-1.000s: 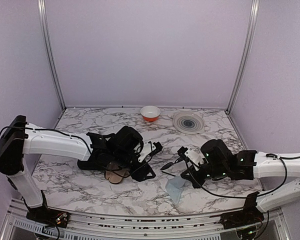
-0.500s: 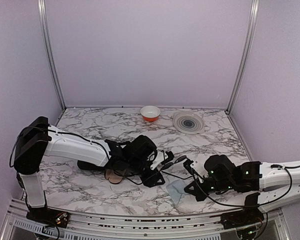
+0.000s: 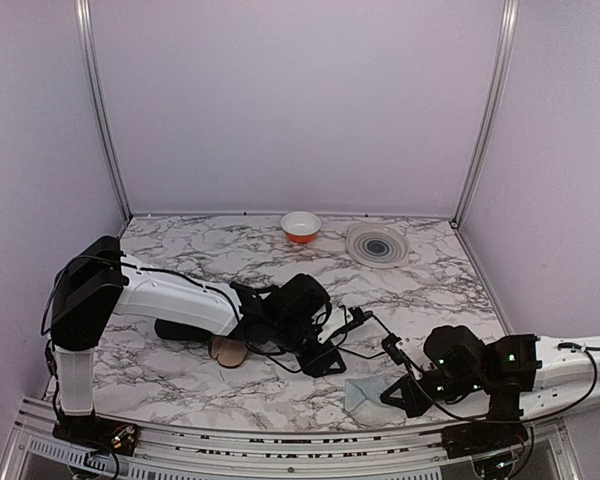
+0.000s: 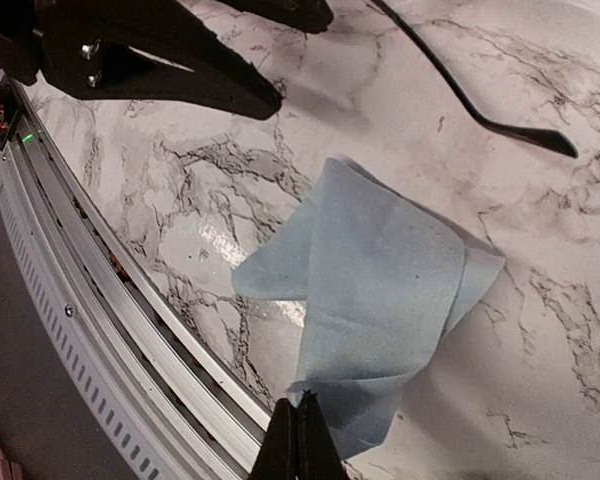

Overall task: Organize the sunglasses
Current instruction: Pick up the corner of the glasses cleaning cloth from the center of the board.

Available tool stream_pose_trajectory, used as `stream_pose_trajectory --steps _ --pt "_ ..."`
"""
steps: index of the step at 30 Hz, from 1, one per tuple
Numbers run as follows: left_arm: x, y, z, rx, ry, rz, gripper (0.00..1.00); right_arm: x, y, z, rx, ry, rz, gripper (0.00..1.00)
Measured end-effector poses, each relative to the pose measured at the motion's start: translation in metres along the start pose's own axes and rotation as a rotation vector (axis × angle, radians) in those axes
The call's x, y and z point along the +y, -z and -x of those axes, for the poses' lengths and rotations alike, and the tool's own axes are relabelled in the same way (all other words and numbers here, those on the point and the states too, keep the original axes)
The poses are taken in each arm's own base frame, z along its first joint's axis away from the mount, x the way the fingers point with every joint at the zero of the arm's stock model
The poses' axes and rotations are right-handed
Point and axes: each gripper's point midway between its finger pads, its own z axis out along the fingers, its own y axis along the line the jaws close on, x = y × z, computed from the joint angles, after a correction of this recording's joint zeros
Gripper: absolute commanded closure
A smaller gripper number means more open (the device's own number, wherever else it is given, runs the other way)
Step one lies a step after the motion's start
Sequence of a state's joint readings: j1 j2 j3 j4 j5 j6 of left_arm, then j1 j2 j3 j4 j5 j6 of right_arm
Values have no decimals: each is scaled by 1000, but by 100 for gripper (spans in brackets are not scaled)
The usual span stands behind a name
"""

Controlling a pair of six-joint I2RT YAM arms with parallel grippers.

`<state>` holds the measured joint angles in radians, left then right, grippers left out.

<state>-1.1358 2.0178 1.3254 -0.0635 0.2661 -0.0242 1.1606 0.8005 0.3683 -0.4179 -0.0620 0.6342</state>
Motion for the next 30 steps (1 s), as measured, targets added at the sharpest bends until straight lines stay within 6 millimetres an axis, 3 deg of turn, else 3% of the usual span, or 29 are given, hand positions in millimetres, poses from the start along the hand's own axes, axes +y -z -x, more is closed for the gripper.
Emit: stream_pose_trajectory --steps 9,19,21,25,30 --pt "-18 -15 11 -6 -42 -94 51 -7 -4 -12 52 -5 -29 100" --pt "-22 -37 -3 53 -38 -117 55 -10 -7 -15 66 -6 -42 100" --pt "-22 -40 -8 66 -36 -120 60 -10 -7 -14 64 -6 -44 100" --pt "-26 -40 -10 73 -38 -145 83 -11 -7 -14 61 -5 -48 100" --pt "-33 -40 -10 77 -38 -180 100 -13 -7 -12 50 -5 -59 100"
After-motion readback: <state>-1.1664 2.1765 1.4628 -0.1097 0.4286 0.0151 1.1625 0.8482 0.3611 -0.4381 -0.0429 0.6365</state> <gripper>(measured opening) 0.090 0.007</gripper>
